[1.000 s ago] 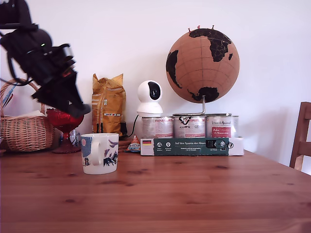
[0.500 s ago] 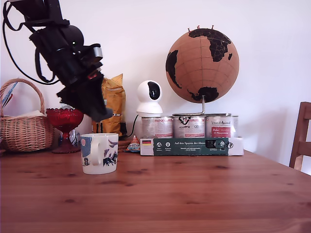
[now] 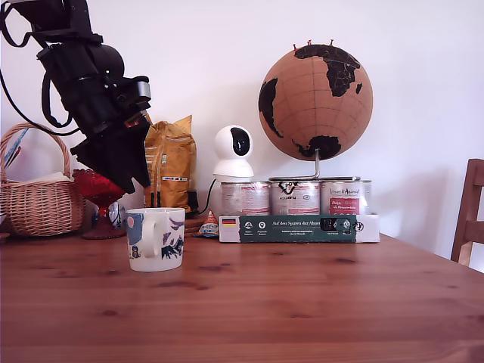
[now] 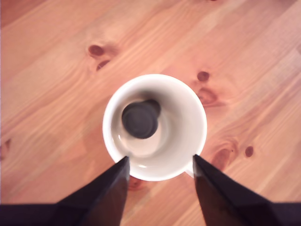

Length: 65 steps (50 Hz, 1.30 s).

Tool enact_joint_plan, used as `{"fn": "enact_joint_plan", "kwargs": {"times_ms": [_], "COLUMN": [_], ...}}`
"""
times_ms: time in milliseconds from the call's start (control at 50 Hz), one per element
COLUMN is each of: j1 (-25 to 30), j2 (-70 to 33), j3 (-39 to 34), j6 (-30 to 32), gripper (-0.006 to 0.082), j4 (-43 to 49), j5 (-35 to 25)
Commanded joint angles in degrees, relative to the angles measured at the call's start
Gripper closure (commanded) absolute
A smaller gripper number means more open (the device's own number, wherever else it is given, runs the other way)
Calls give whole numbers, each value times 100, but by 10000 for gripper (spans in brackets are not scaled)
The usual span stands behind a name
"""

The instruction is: Pick the grey coffee capsule and place it inside the blue coffee cup

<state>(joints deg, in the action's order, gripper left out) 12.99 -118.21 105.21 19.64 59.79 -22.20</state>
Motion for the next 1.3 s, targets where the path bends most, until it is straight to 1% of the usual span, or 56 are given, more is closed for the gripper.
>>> {"fn": "enact_joint_plan", "kwargs": {"times_ms": [0, 20, 120, 280, 460, 540, 680, 760, 860, 1020, 1280], "j1": [4, -9, -79, -192, -308, -354, -442, -485, -573, -678, -765], "j2": [131, 151, 345, 822, 1434, 1696, 2111, 2389, 2859, 3687, 4955], "j3": [-50, -50, -50, -52, -63, -63, -92, -240, -669, -1853, -3615], "j6": [-57, -81, -254, -544, -796, -920, -920, -925, -970, -1045, -1067], "gripper": [791, 780, 788, 788, 788, 788, 788, 788, 788, 788, 788], "j4": [57, 57, 61, 28, -179, -273, -407, -614, -1071, -1902, -3215], "j5": [-83, -129, -153, -70, 616, 761, 1141, 1174, 1226, 1285, 1663]}}
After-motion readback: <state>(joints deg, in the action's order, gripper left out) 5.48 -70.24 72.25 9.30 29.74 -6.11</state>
